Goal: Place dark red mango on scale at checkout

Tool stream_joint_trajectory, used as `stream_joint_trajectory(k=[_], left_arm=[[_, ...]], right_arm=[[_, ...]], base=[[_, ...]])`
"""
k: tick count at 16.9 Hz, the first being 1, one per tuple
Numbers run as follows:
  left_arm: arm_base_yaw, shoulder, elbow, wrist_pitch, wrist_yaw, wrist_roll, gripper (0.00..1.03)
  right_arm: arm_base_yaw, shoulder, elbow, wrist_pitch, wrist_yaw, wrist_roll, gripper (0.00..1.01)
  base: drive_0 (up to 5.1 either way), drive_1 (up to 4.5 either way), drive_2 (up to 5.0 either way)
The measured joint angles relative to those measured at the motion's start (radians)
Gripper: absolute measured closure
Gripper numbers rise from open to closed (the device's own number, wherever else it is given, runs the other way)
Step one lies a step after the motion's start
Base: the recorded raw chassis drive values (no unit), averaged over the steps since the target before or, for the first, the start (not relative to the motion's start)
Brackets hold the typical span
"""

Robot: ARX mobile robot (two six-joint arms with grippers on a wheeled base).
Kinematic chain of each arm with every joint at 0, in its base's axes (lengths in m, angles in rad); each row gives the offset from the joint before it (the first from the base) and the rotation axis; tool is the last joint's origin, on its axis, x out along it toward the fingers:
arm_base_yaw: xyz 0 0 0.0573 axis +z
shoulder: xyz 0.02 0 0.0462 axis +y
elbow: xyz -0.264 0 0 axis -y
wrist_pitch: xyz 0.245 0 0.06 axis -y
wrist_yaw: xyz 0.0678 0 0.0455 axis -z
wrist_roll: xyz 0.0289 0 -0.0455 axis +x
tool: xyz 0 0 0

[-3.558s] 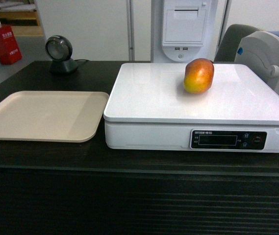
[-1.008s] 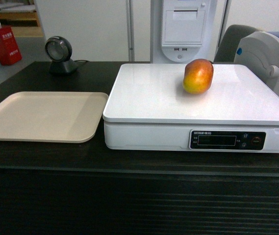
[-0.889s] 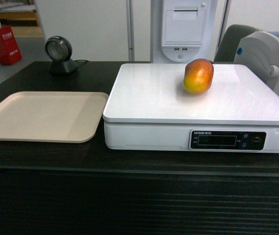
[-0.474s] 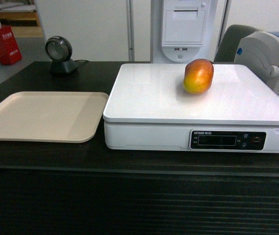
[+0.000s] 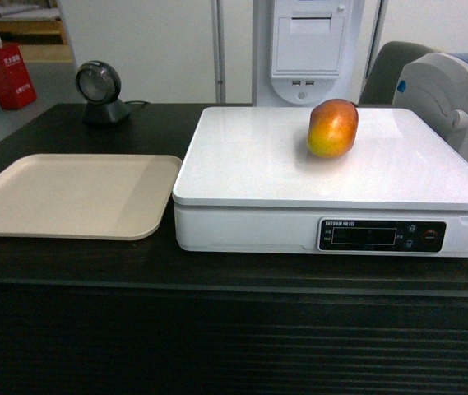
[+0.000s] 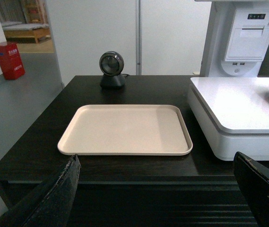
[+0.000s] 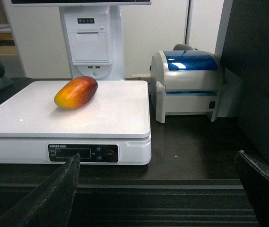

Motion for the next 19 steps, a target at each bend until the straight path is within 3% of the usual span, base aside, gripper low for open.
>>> stream_joint_trajectory(k=[19], left_arm=[[0.000, 0.000, 0.000, 0.000, 0.000, 0.000, 0.05]], right_arm=[[0.000, 0.000, 0.000, 0.000, 0.000, -0.001, 0.03]], base=[[0.0, 0.00, 0.0]])
